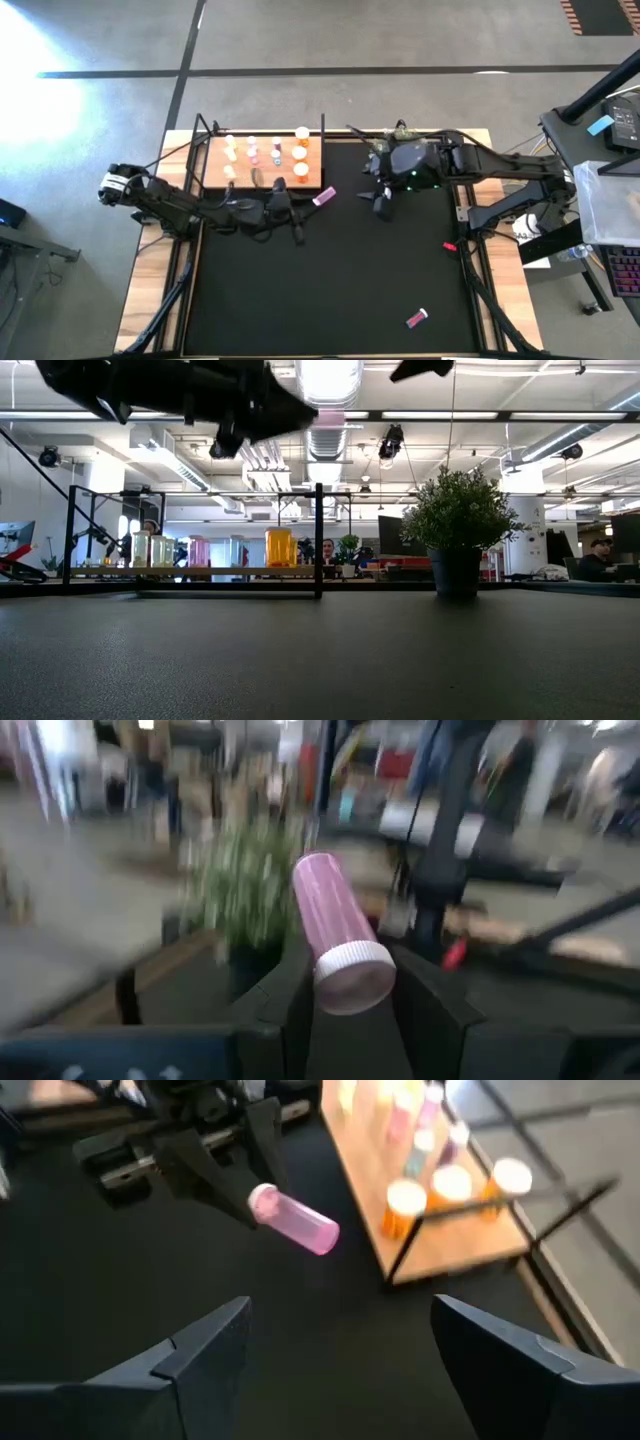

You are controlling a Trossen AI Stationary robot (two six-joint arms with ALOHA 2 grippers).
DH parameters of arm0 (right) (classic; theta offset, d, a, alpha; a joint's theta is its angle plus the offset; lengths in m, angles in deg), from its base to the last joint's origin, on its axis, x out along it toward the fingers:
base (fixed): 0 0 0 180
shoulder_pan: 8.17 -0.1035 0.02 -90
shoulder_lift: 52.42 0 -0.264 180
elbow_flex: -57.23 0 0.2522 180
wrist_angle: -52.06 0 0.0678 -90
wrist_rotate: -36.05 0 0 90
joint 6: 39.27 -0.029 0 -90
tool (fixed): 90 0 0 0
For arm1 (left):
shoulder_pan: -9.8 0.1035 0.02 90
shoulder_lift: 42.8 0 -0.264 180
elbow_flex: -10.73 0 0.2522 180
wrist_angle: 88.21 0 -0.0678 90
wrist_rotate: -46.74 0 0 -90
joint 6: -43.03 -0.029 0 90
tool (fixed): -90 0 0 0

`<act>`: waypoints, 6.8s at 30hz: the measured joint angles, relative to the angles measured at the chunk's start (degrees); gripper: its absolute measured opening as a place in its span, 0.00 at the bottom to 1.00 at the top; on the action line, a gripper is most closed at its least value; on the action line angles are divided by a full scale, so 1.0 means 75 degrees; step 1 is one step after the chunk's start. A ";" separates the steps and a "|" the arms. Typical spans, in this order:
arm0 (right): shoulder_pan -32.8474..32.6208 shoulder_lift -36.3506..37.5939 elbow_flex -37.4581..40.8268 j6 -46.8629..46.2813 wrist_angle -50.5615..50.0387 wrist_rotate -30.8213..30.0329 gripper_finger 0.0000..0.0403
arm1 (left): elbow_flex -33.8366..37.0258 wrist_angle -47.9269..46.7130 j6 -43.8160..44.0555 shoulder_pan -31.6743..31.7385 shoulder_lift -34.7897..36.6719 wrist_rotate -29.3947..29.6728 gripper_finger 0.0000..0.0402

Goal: Pick and place medicine bottles onto shelf by color
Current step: Put the pink medicine bottle on the shelf aligned with the other pink medicine bottles

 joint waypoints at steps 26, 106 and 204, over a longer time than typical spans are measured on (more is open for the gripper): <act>0.0000 -0.0687 0.0308 -0.0344 -0.0134 0.0011 0.76 | -0.4447 -1.4774 0.3069 0.2281 -0.0003 -0.3529 0.25; 0.0000 0.2233 0.7928 0.1583 0.9859 -0.0249 0.75 | -0.5115 -1.6434 0.1392 0.6356 -0.1475 -0.4556 0.26; 0.0000 0.1942 0.9000 0.0449 1.2995 0.0731 0.76 | -0.5395 -1.6617 0.1449 0.7148 -0.2007 -0.5238 0.34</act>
